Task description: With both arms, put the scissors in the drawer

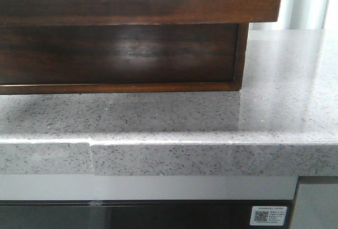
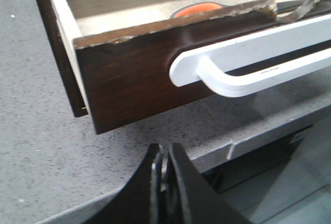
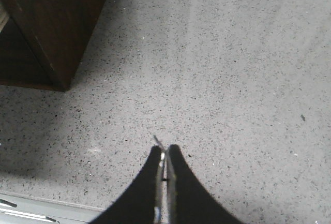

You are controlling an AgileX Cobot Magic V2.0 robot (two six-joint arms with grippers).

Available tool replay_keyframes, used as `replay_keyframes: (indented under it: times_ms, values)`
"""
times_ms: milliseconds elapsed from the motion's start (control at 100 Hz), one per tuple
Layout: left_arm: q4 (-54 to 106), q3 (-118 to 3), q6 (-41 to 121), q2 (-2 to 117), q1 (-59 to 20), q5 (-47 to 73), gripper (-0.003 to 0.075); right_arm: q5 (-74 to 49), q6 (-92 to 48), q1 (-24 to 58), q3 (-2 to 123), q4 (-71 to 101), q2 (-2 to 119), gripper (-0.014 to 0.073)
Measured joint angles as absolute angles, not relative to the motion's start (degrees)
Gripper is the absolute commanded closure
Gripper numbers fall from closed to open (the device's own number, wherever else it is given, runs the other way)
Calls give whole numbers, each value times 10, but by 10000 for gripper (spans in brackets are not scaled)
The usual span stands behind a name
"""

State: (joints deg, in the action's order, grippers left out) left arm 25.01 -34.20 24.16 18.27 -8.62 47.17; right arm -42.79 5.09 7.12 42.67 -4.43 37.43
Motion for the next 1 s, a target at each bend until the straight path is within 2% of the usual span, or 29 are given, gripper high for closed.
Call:
replay_keyframes:
  times_ms: [190,420,580,1000]
  values:
    - [179,-266,204,132,-83,344,741,-428,51,71,427,-44,374,662]
    - [4,-96,26,26,-83,174,741,-428,51,71,427,-44,374,662]
    - [-17,-8,-4,-2,-75,78,741,-428,51,71,427,-44,374,662]
    - [0,-3,-7,-2,-56,26,741,-427,51,71,427,-44,374,662]
